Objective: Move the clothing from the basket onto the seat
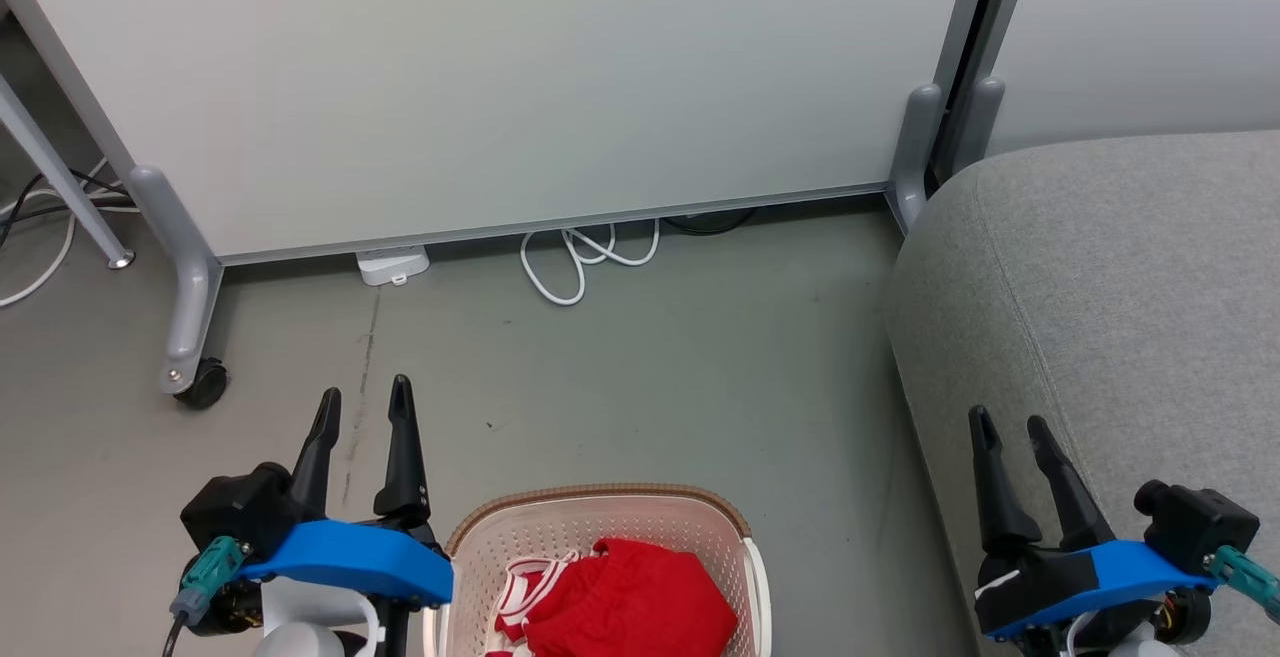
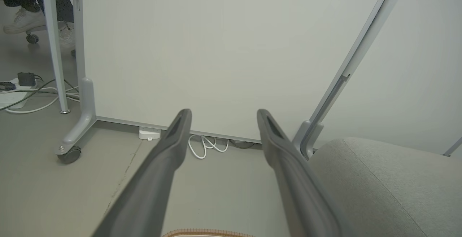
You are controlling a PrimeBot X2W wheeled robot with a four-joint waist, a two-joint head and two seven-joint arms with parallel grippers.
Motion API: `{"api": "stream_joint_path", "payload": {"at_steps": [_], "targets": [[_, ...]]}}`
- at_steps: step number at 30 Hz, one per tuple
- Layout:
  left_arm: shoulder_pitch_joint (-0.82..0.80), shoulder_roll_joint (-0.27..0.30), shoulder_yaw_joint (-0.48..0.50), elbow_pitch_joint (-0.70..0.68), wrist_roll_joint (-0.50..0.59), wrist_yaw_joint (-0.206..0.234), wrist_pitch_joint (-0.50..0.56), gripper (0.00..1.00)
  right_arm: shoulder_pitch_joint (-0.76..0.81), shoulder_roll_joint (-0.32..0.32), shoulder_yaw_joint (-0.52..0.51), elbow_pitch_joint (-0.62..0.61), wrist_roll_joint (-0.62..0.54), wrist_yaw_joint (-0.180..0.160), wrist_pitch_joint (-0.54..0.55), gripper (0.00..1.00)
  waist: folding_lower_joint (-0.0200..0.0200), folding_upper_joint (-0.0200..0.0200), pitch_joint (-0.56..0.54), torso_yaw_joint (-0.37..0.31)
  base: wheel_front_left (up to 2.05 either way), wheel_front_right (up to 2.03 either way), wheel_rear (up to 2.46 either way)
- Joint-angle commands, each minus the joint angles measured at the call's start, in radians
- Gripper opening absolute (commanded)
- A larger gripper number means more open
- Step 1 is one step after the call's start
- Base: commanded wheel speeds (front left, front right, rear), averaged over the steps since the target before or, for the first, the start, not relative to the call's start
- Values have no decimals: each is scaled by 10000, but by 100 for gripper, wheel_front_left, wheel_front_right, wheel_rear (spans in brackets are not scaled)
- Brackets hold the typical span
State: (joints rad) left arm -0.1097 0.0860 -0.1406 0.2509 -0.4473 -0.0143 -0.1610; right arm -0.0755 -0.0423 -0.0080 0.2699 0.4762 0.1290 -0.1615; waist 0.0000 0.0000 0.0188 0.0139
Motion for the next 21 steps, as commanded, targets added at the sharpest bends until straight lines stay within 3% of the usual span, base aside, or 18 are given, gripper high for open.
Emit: {"api": "stream_joint_path", "payload": {"at_steps": [1,21], "targets": [[-243,44,-20,-57,250,-11,-109,100,-196,-80,17,-52,-240,18,-100,100,0,0,5,-4,0,0,0],[-235,-118,50,13,1953,-279,-552,100,-245,-93,181,122,-1970,23,-544,100,0,0,22,23,0,0,0]]}}
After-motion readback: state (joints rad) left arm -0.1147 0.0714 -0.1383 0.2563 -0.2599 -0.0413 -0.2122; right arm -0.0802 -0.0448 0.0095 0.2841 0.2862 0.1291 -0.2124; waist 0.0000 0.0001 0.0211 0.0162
